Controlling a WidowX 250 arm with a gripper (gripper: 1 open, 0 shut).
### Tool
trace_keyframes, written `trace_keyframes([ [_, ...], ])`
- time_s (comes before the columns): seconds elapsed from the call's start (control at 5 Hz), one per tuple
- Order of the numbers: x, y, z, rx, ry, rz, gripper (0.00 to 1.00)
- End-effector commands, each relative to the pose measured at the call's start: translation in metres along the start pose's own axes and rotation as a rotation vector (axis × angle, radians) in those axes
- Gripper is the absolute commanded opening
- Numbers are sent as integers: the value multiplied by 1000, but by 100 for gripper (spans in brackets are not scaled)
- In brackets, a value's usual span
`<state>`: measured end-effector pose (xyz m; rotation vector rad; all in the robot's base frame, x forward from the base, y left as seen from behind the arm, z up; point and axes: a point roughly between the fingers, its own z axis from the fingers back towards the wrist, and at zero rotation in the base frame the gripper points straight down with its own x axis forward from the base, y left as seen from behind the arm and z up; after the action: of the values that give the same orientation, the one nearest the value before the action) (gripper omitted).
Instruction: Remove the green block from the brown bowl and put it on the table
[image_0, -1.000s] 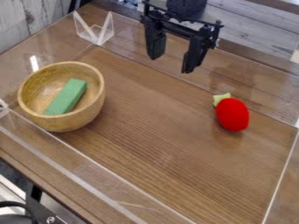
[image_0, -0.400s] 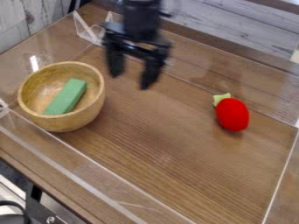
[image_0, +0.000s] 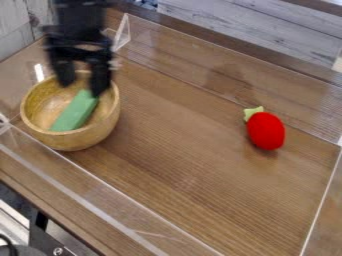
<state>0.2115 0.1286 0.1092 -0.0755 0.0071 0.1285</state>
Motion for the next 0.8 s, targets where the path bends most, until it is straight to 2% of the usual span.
trace_keyframes([
  [0.0,-2,20,7,3,-65,-17,100],
  [0.2,0,30,-6,-15,-73,6,100],
  [0.6,9,40,-26,-28,-73,27,100],
])
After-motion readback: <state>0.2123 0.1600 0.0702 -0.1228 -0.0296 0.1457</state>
